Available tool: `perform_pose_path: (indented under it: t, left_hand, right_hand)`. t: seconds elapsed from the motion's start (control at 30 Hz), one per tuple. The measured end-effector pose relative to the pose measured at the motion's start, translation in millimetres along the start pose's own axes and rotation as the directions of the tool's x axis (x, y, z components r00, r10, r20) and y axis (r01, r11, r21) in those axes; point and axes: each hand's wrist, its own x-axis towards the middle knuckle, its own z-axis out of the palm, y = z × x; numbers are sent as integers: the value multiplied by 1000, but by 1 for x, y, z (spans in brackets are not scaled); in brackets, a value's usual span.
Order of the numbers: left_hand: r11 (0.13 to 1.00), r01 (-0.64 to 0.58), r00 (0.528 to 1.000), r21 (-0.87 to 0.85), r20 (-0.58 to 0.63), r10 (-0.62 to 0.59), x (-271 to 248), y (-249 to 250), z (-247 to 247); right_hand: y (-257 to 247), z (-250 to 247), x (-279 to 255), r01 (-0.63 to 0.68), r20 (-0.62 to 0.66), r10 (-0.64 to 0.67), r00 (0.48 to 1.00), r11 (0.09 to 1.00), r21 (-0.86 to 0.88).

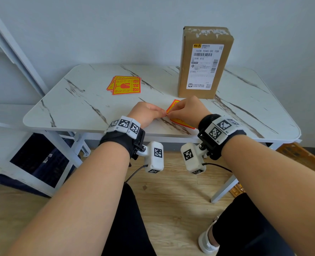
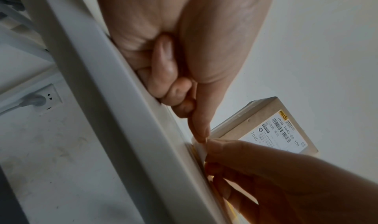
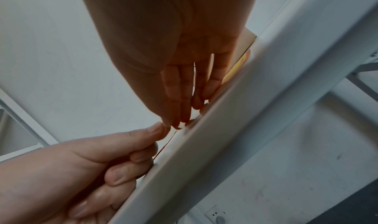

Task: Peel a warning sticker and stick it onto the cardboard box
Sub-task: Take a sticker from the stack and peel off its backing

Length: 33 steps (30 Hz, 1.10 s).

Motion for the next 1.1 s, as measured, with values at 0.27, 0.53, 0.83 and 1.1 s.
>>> perform_pose_path:
  t: [0.27, 0.53, 0.83, 1.1]
  left_hand:
    - [999, -13, 1000, 29, -19, 14, 1, -1, 1]
    - [1000, -13, 999, 26, -41, 15, 1, -1, 4]
    - [1000, -6, 999, 8, -51, 7, -2, 1, 3]
    - [994, 86, 992, -62, -89, -92, -3, 5, 5]
  right_hand:
    - [1, 0, 0, 11, 8, -11, 1000, 1000, -6]
    - [0, 1, 0, 1, 17, 0, 1000, 1000, -3]
    - [-1, 4, 3, -43, -9, 43, 999, 999, 22]
    - [-5, 5, -3, -140, -96, 164, 982, 966, 219]
